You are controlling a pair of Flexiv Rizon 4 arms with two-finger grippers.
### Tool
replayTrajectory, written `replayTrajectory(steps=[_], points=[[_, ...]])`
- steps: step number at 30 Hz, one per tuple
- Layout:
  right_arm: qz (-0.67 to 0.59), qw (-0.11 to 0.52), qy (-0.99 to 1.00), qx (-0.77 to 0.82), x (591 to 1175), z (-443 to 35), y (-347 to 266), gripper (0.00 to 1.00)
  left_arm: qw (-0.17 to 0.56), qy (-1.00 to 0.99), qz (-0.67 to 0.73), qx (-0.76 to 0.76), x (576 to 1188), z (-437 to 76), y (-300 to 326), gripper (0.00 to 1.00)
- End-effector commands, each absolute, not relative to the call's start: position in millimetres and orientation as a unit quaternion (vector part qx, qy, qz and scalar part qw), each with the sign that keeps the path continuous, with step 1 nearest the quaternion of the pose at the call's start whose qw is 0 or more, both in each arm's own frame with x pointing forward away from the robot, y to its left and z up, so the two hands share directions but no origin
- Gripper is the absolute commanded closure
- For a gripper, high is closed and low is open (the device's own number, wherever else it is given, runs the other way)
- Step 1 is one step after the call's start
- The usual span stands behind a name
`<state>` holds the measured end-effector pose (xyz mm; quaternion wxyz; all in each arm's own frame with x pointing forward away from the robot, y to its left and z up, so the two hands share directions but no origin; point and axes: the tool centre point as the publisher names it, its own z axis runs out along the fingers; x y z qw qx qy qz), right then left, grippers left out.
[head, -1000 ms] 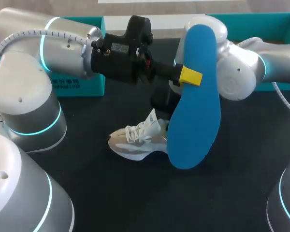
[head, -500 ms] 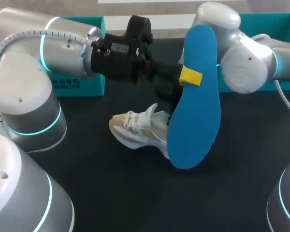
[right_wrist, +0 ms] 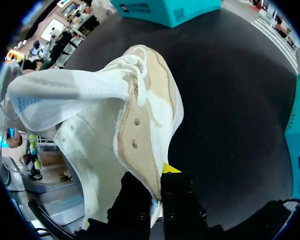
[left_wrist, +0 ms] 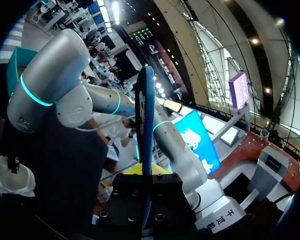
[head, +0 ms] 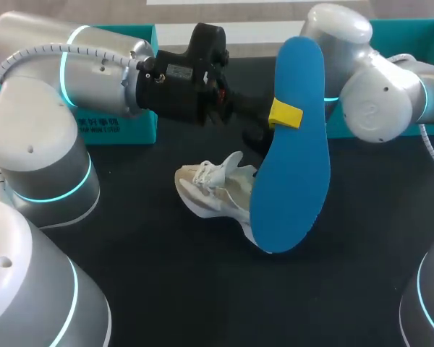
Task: Take the shoe out of the shoebox, open the shoe tongue, remove and reinsert the insole, then place the shoe into the shoebox
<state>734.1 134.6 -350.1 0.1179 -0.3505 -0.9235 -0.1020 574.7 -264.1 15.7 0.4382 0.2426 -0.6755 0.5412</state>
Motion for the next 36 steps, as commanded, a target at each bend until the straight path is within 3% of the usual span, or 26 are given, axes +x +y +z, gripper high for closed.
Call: replayTrajectory(steps=[1,9,18,36], points=[[-0.125,0.101,-0.888,-0.431,738.2,-344.3,134.5,1.0,0.438,-0.675,0.541,0.244,573.2,14.6,-263.5,1.0],[-0.182,0.045,-0.759,-0.624,733.7,-350.8,134.4,1.0,0.438,-0.675,0.541,0.244,573.2,14.6,-263.5,1.0],[-0.184,0.044,-0.67,-0.718,720.1,-353.0,150.8,1.0,0.438,-0.675,0.541,0.244,573.2,14.6,-263.5,1.0],[-0.199,0.054,-0.661,-0.721,715.0,-379.9,165.3,1.0,0.438,-0.675,0.541,0.244,573.2,14.6,-263.5,1.0]])
